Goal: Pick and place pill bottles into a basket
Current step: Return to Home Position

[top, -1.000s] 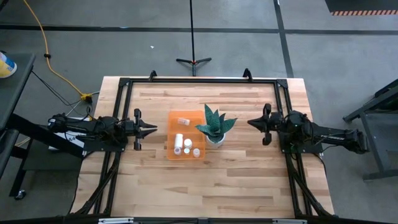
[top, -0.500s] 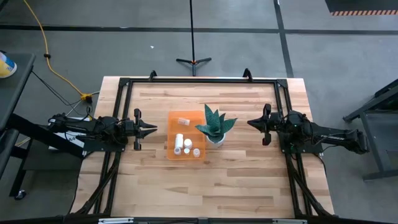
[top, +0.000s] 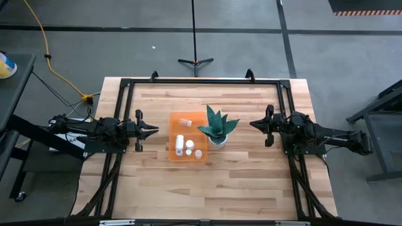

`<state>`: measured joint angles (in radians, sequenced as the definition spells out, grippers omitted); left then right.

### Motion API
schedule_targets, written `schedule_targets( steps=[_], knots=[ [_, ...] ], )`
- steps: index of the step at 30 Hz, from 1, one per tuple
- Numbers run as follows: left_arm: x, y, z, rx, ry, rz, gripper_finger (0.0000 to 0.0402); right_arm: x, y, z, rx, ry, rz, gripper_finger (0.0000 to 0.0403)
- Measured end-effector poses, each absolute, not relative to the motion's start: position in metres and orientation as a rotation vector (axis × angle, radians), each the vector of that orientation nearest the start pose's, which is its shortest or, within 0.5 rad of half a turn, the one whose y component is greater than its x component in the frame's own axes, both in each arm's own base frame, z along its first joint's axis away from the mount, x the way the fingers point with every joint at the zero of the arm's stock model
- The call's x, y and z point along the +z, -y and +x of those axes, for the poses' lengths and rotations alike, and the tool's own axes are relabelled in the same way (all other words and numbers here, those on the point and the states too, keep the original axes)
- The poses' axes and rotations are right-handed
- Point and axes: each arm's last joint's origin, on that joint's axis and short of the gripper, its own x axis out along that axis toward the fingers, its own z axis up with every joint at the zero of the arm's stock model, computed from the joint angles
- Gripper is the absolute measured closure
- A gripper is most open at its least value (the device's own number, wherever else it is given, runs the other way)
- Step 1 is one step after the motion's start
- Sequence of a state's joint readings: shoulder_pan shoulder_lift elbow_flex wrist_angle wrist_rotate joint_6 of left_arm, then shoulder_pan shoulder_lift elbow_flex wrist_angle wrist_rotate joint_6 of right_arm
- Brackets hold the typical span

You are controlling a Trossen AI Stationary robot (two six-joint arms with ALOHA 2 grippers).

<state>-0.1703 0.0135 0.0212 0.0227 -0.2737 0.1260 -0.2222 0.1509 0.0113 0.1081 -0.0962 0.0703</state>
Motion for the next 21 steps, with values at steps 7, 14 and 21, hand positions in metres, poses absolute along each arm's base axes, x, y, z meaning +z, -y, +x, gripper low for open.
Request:
schedule_targets(
  steps=[7, 14, 21],
  knots=[
    [0.1718, 0.0086, 0.0961, 0.105, 0.023, 0.119, 0.0323, 0.1655, 0.0208, 0.1045, -0.127, -0.027, 0.075, 0.0399],
    [0.1718, 0.0086, 0.0961, 0.105, 0.023, 0.119, 0.0323, 0.1654, 0.0208, 0.1045, -0.127, -0.027, 0.075, 0.0399],
    [0.1718, 0.0086, 0.0961, 0.105, 0.023, 0.119, 0.0323, 0.1655, 0.0207, 0.1045, -0.127, -0.027, 0.075, 0.0401]
  ],
)
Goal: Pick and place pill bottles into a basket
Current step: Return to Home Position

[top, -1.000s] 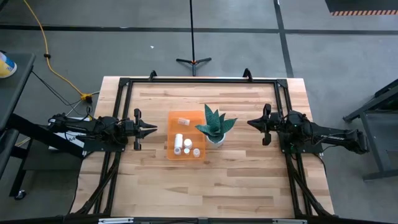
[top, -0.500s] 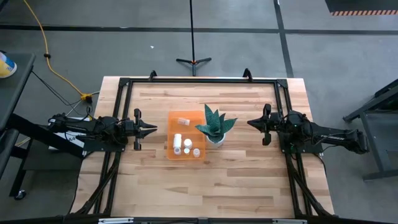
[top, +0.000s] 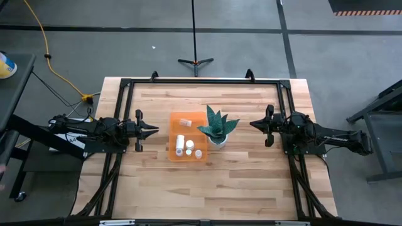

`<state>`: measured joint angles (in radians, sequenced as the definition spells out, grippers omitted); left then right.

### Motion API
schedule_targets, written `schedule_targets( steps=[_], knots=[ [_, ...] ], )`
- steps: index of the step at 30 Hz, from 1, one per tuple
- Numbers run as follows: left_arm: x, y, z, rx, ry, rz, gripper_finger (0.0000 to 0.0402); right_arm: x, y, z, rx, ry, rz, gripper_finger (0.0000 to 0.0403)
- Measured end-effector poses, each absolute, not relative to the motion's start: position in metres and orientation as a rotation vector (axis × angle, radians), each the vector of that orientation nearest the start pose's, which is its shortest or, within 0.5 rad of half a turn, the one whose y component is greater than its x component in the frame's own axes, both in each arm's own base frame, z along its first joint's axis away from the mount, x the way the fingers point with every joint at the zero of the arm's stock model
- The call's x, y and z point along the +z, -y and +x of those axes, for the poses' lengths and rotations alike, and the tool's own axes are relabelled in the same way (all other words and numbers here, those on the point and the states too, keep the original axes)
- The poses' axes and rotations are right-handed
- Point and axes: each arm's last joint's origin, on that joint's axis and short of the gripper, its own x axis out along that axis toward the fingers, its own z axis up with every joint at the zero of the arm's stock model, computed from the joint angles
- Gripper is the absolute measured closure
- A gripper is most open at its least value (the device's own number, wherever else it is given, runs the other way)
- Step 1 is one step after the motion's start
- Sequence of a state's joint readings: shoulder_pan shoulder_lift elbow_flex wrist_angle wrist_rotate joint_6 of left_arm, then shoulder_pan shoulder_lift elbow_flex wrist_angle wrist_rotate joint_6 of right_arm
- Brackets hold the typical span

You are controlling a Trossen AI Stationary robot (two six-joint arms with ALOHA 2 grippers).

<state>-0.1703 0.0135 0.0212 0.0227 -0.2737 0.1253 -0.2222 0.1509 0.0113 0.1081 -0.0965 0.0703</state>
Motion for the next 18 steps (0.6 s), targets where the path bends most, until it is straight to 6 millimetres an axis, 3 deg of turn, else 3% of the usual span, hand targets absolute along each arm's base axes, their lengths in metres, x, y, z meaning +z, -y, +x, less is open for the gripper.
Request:
schedule_targets(
  steps=[18],
  knots=[
    [0.1718, 0.0086, 0.0961, 0.105, 0.023, 0.119, 0.0323, 0.1654, 0.0207, 0.1045, -0.126, -0.027, 0.075, 0.0399]
  ],
)
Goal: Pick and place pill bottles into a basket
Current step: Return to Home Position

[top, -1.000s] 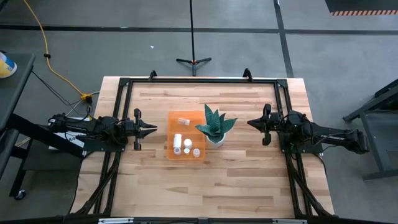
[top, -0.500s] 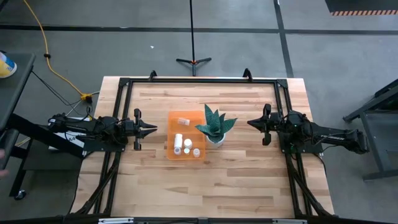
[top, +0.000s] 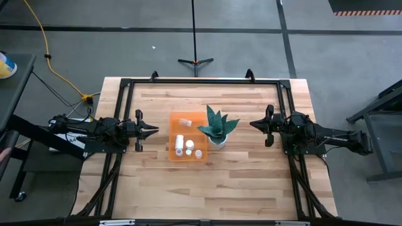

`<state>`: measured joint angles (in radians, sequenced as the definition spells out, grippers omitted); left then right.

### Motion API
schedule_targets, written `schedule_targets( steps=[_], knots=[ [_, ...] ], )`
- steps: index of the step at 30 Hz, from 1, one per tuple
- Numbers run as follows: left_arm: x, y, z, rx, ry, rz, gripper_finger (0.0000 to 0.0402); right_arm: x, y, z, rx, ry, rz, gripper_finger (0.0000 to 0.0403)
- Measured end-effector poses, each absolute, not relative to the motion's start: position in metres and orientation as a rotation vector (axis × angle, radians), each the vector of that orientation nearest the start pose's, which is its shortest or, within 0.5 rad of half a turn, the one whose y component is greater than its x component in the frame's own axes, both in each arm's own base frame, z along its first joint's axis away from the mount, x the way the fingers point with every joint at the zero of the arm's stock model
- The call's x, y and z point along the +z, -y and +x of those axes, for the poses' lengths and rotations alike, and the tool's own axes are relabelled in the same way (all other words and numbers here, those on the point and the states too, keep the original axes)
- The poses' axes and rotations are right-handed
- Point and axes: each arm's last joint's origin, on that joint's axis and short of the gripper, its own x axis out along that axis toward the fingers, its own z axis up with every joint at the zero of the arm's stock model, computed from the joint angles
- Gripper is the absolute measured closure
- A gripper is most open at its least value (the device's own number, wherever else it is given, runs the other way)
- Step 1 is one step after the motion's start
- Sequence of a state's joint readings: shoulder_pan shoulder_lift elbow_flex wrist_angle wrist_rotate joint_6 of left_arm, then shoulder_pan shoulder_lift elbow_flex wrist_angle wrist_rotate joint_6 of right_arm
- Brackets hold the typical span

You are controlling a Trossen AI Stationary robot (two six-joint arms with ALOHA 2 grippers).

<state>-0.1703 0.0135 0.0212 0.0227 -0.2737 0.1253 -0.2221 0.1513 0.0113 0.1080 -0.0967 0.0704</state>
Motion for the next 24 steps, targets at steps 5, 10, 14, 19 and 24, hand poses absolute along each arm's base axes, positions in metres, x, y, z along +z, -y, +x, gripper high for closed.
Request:
schedule_targets(
  steps=[5, 10, 14, 19, 24],
  knots=[
    [0.1718, 0.0086, 0.0961, 0.105, 0.023, 0.119, 0.0323, 0.1654, 0.0207, 0.1045, -0.126, -0.027, 0.075, 0.0396],
    [0.1718, 0.0086, 0.0961, 0.105, 0.023, 0.119, 0.0323, 0.1654, 0.0207, 0.1045, -0.126, -0.027, 0.075, 0.0400],
    [0.1718, 0.0086, 0.0961, 0.105, 0.023, 0.119, 0.0323, 0.1654, 0.0207, 0.1045, -0.126, -0.027, 0.075, 0.0399],
    [0.1718, 0.0086, 0.0961, 0.105, 0.023, 0.119, 0.0323, 0.1654, 0.0207, 0.1045, -0.127, -0.027, 0.075, 0.0400],
    [0.1718, 0.0086, 0.0961, 0.105, 0.023, 0.119, 0.0323, 0.1655, 0.0207, 0.1045, -0.126, -0.027, 0.075, 0.0399]
  ],
)
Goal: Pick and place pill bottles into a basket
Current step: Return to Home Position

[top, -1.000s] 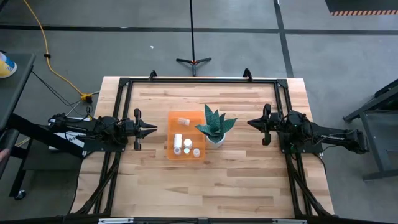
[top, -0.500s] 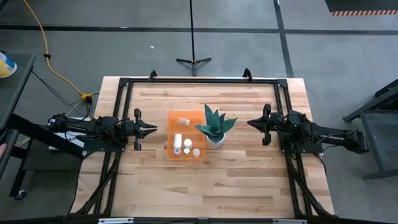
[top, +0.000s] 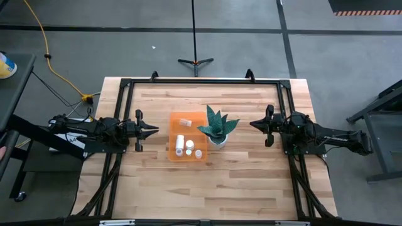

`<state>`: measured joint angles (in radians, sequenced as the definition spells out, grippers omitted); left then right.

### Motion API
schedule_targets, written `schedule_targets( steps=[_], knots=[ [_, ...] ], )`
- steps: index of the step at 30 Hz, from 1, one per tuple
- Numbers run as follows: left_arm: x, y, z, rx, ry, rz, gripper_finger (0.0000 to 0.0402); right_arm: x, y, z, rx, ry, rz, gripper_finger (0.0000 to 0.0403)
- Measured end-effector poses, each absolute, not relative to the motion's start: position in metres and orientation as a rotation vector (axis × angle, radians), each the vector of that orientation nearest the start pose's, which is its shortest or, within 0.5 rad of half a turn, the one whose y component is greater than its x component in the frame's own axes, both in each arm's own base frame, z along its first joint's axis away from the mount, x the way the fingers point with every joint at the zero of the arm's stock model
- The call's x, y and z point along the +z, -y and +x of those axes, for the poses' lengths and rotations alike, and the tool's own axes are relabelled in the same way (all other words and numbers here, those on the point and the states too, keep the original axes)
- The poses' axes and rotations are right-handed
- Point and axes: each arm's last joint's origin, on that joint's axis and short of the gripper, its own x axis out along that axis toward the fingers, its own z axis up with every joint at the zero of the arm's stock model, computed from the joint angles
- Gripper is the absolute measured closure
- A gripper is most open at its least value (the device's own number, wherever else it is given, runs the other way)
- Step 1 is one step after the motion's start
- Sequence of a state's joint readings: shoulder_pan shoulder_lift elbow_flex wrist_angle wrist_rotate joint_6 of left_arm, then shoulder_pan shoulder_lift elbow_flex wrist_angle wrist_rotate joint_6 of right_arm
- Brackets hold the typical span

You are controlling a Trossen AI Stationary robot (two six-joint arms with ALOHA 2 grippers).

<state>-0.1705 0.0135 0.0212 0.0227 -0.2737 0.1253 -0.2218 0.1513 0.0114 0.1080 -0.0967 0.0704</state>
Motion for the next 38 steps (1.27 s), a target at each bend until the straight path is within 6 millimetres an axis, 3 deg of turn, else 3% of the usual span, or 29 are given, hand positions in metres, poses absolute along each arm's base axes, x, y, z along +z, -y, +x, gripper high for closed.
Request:
schedule_targets(
  steps=[38],
  knots=[
    [0.1718, 0.0086, 0.0961, 0.105, 0.023, 0.118, 0.0323, 0.1656, 0.0208, 0.1045, -0.127, -0.027, 0.075, 0.0402]
  ],
)
